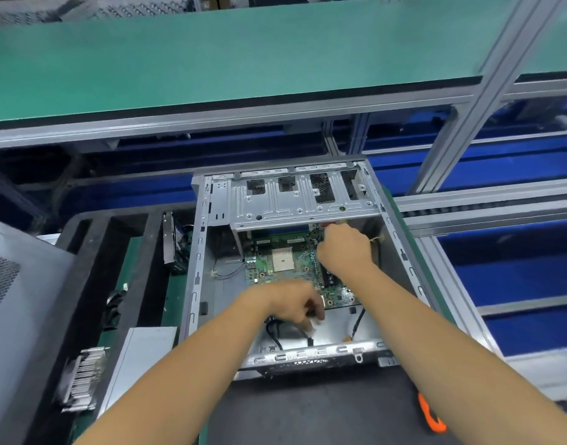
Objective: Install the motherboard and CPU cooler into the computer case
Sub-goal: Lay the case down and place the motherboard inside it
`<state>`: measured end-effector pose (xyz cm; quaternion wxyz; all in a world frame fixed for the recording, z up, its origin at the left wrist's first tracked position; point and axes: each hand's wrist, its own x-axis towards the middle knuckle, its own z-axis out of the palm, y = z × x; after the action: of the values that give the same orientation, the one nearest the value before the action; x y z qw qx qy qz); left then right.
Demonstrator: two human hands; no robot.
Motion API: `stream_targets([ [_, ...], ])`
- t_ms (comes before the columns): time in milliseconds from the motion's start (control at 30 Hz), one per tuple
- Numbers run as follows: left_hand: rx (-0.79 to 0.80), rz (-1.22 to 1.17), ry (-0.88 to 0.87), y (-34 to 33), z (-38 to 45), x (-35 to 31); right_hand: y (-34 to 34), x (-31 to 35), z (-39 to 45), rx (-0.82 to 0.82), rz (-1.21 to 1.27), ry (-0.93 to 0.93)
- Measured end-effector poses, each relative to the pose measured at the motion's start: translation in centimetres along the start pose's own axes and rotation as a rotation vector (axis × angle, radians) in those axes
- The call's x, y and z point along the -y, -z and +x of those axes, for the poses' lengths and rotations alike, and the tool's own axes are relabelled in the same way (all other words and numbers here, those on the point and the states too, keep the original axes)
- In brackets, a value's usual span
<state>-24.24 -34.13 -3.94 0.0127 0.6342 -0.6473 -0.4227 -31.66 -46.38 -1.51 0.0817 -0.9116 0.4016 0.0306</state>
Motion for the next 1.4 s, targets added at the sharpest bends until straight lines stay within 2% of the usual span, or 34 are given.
stream_targets([
  [100,-0.007,0.139,0.014,0.2,-0.2,-0.6,-0.2,-0.2,-0.2,0.059,0.12,0.094],
  [267,0.051,0.489,0.053,0.1,0.1,-2.3,0.0,-1.1,-0.3,0.133,0.257,0.146],
  [433,0.084,0.767,0.011,-0.5,0.3,-3.2,-0.1,-1.0,-0.3,0.184,0.278,0.193],
  [533,0.139,0.853,-0.016,-1.1,0.3,-3.3,-0.2,-1.1,-0.2,0.194,0.266,0.205],
  [733,0.124,0.793,-0.014,-1.4,0.3,-2.8,-0.4,-0.9,-0.2,0.218,0.277,0.215],
  [967,0.252,0.68,0.043,-1.0,0.1,-3.1,-0.9,-0.8,-0.1,0.241,0.287,0.215],
  [1033,0.284,0.582,0.088,-0.9,-0.1,-3.0,-1.0,-0.8,-0.1,0.248,0.301,0.213],
  [1200,0.33,0.106,0.198,0.4,-1.3,-1.9,-1.4,-0.8,0.0,0.265,0.338,0.211],
  [1300,0.298,0.142,0.232,0.2,-1.5,-1.6,-1.7,-0.7,0.1,0.278,0.334,0.214],
  [1400,0.215,0.071,0.238,0.1,-1.5,-1.4,-1.9,-0.8,0.1,0.286,0.321,0.22],
])
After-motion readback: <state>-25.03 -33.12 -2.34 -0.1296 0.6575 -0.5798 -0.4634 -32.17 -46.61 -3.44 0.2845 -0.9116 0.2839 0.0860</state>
